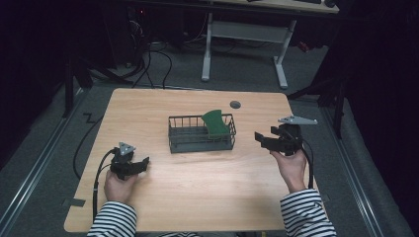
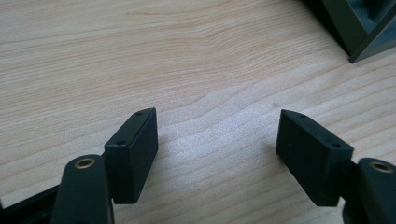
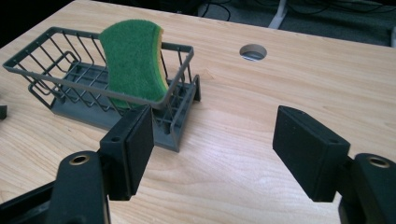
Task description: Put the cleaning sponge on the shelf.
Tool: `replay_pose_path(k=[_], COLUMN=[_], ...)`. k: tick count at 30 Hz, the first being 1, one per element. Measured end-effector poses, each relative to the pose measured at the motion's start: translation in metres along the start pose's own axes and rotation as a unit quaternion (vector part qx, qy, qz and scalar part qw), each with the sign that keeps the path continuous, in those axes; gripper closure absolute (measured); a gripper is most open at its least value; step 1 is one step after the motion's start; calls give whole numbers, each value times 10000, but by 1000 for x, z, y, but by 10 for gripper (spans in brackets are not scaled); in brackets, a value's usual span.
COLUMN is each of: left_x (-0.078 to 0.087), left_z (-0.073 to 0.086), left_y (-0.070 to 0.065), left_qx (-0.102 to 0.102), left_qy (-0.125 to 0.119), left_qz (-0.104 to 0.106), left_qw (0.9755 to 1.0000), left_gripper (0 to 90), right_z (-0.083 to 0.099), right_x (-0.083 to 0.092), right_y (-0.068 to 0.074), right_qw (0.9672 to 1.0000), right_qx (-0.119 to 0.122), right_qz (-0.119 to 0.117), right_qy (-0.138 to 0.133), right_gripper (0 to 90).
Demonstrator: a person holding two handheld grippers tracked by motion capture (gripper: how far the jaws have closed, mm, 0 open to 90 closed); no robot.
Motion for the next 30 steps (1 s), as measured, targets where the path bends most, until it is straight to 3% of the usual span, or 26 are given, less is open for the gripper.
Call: replay_pose_path(k=[6, 19, 28, 30], left_x=[0, 0, 0, 0], left_z=[0, 0, 0, 0], left_y=[0, 0, 0, 0], left_qx=[2, -1, -4, 2], left_qy=[-1, 0, 1, -4], left_qz=[1, -2, -4, -6], left_qw=[10000, 10000, 10000, 10000], left_gripper=[301, 301, 301, 301], right_z=[25, 82, 115, 121], right_x=[2, -1, -11, -15], right_y=[-8, -28, -40, -41], right_qw=[9998, 9979, 9958, 9957], right_qx=[-149, -598, -730, -626], right_qz=[40, 226, 452, 580], right_qy=[142, 136, 314, 370], right_gripper=[297, 303, 304, 303])
Point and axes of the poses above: each handheld gripper's, and its own axes: x roughly backward along the jaws, z roughly out of its underside, y roughly to its left, the point moved 1 cm from there along -x, roughly forward along the jaws, and after that the axes turned 6 degrees about -y, right-handed, at the moved point
